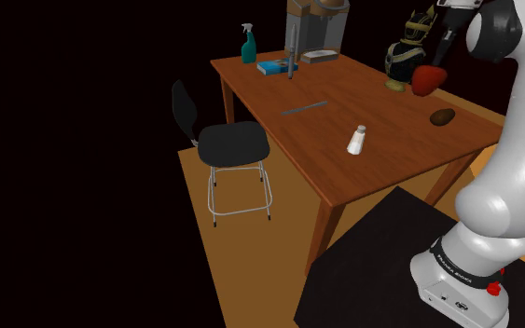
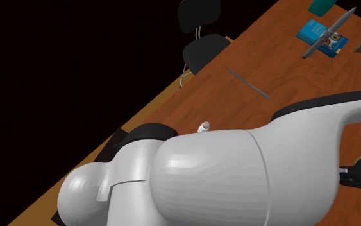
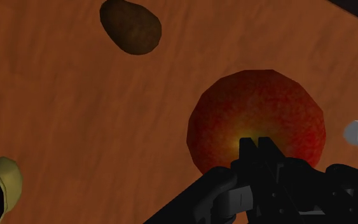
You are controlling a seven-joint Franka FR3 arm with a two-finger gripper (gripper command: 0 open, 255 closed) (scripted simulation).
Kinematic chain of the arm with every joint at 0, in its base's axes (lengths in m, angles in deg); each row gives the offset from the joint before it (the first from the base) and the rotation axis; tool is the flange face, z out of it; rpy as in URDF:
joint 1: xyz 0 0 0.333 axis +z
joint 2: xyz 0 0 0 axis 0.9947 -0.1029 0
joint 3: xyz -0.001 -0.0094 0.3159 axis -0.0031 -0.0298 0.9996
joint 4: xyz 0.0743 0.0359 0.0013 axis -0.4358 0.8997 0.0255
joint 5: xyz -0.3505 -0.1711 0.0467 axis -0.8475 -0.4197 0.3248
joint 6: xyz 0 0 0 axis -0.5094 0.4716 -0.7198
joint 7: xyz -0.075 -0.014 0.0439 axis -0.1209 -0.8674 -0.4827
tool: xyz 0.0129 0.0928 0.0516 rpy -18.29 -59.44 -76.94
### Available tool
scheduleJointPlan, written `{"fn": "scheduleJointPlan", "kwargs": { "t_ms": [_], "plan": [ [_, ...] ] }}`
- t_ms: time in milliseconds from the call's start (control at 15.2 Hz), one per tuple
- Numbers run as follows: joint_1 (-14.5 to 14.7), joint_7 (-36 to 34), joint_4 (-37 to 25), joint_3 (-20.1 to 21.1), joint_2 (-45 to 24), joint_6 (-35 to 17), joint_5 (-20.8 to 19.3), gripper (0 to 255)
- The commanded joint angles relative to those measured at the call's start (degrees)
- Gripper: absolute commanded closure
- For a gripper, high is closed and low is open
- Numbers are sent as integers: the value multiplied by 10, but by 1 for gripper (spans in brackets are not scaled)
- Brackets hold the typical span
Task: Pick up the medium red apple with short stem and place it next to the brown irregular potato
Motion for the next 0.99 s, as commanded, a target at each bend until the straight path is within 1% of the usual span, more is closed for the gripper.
{"fn": "scheduleJointPlan", "kwargs": {
  "t_ms": [0, 462, 924],
  "plan": [
    [2, 1, 15, 0, 0, -15, 0, 255],
    [16, 5, 83, 1, 8, -74, -4, 255],
    [24, 9, 137, 2, 8, -127, -2, 255]
  ]
}}
